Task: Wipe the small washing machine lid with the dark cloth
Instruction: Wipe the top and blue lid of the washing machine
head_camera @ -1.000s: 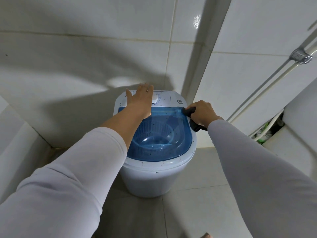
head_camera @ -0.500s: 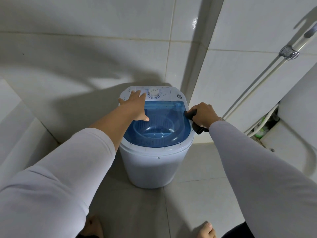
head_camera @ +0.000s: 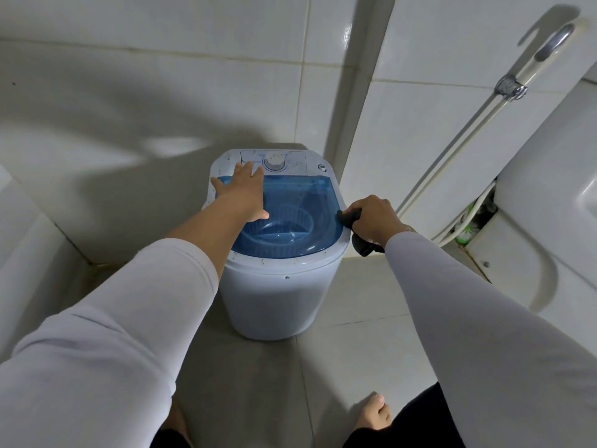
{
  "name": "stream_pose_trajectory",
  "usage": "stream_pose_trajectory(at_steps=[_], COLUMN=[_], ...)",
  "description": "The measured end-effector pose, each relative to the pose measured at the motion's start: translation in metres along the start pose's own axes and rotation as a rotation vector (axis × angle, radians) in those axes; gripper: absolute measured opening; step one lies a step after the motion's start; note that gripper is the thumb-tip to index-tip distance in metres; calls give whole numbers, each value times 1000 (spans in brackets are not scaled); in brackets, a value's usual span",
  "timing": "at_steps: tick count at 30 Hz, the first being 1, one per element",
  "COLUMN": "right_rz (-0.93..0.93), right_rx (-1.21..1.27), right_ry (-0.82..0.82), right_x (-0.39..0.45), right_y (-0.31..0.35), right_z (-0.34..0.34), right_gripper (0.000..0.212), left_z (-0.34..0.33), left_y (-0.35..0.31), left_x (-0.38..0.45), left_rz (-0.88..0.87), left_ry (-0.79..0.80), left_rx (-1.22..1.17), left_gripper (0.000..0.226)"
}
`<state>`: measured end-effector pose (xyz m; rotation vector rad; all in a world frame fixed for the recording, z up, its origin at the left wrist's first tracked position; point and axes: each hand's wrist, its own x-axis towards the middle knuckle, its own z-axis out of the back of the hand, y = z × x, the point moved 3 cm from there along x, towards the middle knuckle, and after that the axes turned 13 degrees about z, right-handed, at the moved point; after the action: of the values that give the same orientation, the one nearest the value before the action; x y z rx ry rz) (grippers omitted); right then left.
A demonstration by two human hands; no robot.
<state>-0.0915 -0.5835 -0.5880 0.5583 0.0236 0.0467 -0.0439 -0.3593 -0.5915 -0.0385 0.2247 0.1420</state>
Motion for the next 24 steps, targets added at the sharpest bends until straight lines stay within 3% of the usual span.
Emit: stream_pose_trajectory(at_steps=[8,24], right_rz=[-31,-14], right_rx=[-21,18], right_ry=[22,50], right_x=[-27,-67], right_y=[3,21], right_z=[-6,-23], right_gripper=[23,35], left_z=[-1,-3], left_y=[-6,-5], left_x=[0,-25], left_rz=[5,5], left_ry=[-17,-241], left_rx=[62,-32], left_gripper=[101,100])
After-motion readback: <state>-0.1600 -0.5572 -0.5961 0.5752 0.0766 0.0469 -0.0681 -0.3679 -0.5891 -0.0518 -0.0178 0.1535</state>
